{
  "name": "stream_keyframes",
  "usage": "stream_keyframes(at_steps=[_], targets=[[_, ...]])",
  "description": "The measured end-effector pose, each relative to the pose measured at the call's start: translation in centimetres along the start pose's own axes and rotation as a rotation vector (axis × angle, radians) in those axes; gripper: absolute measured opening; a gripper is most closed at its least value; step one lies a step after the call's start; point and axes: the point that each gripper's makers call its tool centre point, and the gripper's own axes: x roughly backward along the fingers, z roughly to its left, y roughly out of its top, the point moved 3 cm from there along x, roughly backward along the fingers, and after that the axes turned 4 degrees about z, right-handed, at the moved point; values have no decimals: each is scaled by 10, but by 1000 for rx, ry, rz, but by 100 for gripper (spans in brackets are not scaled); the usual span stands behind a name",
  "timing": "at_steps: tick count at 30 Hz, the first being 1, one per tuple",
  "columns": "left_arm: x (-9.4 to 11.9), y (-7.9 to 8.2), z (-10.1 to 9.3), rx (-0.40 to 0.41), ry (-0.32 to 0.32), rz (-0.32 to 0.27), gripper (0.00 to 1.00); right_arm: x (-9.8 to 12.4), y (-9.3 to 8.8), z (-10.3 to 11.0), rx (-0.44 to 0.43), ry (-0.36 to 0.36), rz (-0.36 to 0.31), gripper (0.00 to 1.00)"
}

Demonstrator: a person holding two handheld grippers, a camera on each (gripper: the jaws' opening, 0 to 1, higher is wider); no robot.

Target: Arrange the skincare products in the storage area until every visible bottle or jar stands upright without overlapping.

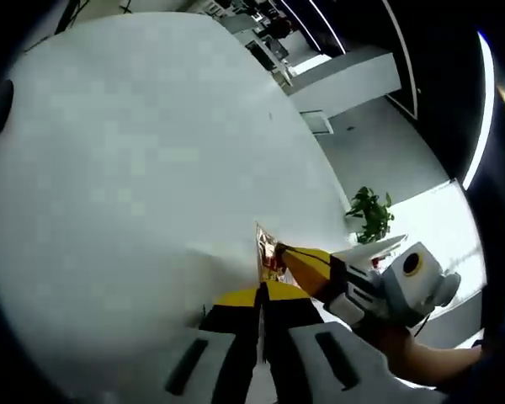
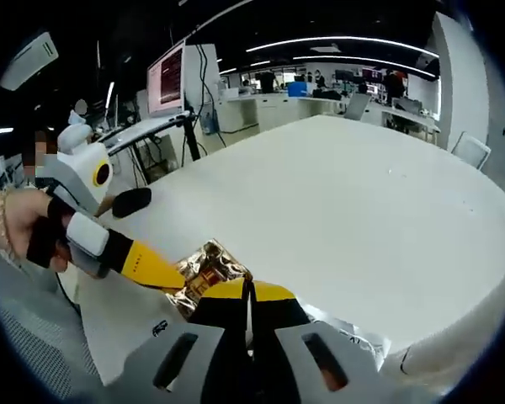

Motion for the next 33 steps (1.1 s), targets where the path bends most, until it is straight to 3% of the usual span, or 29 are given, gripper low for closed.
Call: stream_keyframes(at_steps=[2, 11, 28, 33], targets=[[-5, 3, 8, -16, 16, 8, 0, -6, -4, 0, 48, -5, 23, 1], [-12, 7, 20, -70, 61, 29, 0, -14, -13, 0, 93, -22, 53, 1], [-17, 6, 22, -250, 109, 43, 0, -22, -19, -2, 131, -24, 77, 1], [-14, 8, 21, -414, 155, 53, 1, -22, -18, 0, 131, -19, 71, 2]])
